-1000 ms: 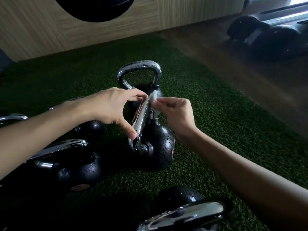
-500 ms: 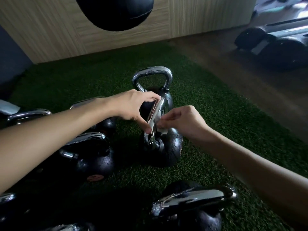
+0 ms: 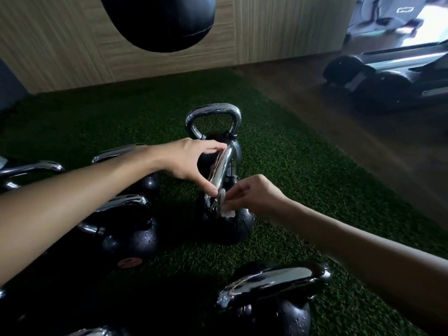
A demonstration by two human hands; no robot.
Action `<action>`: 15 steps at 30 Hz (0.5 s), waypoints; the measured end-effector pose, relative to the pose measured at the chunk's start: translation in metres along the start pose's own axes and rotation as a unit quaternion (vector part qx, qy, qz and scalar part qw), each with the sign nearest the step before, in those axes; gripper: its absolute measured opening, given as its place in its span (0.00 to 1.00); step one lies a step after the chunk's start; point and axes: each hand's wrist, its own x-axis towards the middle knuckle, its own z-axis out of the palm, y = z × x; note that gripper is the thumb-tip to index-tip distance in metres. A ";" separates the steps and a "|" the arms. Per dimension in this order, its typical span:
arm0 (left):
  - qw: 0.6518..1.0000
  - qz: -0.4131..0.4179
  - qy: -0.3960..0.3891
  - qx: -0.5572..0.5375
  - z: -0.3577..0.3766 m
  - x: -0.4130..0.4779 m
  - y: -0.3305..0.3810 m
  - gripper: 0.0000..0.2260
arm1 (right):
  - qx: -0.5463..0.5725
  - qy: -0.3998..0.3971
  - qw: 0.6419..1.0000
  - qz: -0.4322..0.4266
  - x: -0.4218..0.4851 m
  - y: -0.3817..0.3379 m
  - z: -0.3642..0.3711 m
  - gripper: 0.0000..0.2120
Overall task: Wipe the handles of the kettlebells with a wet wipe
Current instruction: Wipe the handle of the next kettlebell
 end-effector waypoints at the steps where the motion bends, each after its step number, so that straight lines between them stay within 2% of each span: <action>1: 1.000 -0.002 0.002 -0.006 0.001 0.000 0.000 0.57 | -0.036 0.002 0.999 0.005 0.003 0.003 0.002 0.09; 5: 0.999 -0.003 0.039 -0.028 0.015 0.000 0.003 0.55 | -0.098 0.004 0.995 -0.007 0.012 0.009 0.000 0.09; 9: 0.998 -0.006 0.042 -0.055 0.023 0.001 0.005 0.54 | -0.025 0.083 0.996 0.011 0.024 0.011 -0.002 0.08; 10: 0.997 -0.006 0.049 -0.061 0.025 0.001 0.006 0.54 | -0.024 0.080 0.996 0.013 0.026 0.012 -0.002 0.09; 15: 0.992 -0.004 0.091 -0.090 0.039 0.004 0.008 0.53 | -0.166 -0.065 0.981 -0.074 0.024 0.011 -0.005 0.09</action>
